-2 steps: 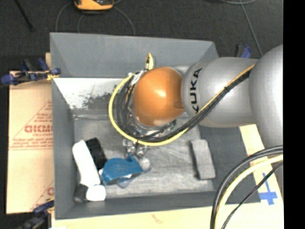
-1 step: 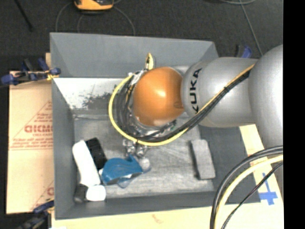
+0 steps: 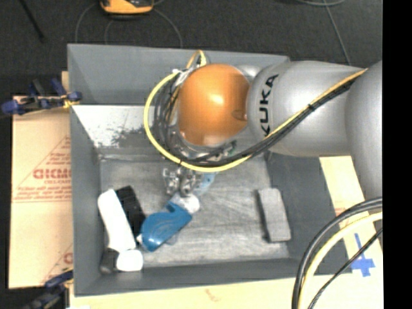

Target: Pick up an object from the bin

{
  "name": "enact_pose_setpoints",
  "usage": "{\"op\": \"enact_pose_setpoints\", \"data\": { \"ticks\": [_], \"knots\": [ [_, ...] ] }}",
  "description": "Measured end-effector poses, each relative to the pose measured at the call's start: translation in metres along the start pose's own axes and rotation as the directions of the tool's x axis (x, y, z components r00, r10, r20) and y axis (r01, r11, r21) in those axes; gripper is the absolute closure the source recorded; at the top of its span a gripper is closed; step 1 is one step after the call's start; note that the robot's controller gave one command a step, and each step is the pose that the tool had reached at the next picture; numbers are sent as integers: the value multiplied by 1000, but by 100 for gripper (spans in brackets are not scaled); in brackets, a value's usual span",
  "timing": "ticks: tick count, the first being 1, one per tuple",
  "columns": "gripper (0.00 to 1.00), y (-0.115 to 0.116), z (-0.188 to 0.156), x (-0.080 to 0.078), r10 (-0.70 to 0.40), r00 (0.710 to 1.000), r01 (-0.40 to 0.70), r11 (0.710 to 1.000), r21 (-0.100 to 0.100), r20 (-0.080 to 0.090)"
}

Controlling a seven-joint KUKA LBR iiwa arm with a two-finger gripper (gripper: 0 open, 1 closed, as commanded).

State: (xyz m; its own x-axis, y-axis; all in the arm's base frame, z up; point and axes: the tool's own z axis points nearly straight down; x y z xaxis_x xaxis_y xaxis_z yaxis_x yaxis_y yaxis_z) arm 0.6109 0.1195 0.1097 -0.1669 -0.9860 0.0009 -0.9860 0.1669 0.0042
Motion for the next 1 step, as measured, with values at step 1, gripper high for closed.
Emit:
{"op": "enact_pose_setpoints", "data": {
  "ticks": [1],
  "knots": [
    [100,-1,-9,32,16,1000,-16,1000,8,8]
  ]
}}
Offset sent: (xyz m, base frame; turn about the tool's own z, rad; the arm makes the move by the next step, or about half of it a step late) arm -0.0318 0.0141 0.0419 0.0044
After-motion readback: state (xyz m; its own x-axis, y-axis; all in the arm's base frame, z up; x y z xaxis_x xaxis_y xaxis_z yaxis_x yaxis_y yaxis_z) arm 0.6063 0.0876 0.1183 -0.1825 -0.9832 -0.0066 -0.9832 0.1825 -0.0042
